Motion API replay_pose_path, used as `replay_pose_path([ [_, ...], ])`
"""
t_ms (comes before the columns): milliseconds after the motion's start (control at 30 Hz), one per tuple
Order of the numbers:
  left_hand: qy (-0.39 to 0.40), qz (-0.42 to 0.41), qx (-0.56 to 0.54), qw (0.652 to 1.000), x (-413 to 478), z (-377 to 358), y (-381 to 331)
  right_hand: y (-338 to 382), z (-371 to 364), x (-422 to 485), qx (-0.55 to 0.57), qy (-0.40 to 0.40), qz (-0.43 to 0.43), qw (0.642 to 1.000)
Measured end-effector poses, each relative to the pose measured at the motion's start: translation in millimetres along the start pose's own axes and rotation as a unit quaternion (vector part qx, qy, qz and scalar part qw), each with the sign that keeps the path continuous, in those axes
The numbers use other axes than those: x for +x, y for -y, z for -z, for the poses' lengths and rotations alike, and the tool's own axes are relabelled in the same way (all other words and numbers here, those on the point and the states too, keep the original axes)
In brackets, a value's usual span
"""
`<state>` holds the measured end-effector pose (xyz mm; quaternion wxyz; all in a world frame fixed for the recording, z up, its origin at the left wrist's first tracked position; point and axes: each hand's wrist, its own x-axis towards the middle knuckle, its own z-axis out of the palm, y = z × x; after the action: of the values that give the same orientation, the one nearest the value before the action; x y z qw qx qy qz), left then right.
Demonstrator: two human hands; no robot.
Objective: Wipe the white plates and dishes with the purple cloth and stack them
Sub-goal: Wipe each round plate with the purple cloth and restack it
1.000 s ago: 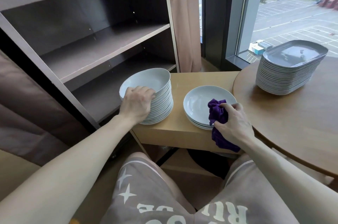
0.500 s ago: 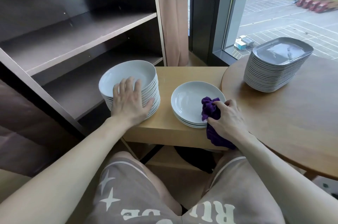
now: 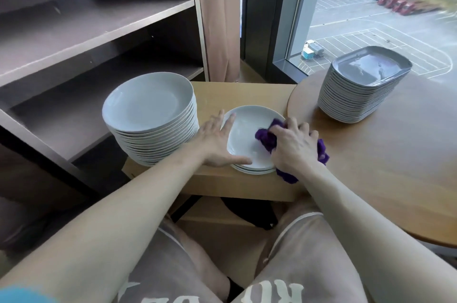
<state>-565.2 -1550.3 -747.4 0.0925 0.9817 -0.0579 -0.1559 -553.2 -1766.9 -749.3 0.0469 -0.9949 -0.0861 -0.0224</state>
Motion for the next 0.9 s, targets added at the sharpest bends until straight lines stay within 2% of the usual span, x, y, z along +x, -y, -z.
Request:
replay_pose_path([
  [100,0.017,0.011,-0.003,1.000,5.4,-19.1,7.9,4.7,-11.4,12.2,-0.060,0.039,0.012,0.997],
  [233,-0.006,0.000,-0.045,0.999,7.9,-31.4,14.6,13.6,-18.1,28.5,-0.042,0.047,0.047,0.997],
  [400,-0.019,-0.004,-0.076,0.997,10.0,-37.6,17.4,25.6,-33.1,48.2,-0.061,0.024,0.050,0.997],
  [567,-0.012,-0.006,-0.097,0.995,11.6,-38.0,20.0,52.8,-45.6,69.5,0.030,0.005,-0.007,1.000],
  [700,-0.007,-0.009,-0.112,0.994,13.0,-37.0,20.5,60.7,-48.4,68.7,0.092,-0.013,0.052,0.994],
  [900,-0.017,-0.002,-0.155,0.988,15.1,-37.6,21.1,50.0,-35.1,57.3,0.201,0.124,0.147,0.960],
])
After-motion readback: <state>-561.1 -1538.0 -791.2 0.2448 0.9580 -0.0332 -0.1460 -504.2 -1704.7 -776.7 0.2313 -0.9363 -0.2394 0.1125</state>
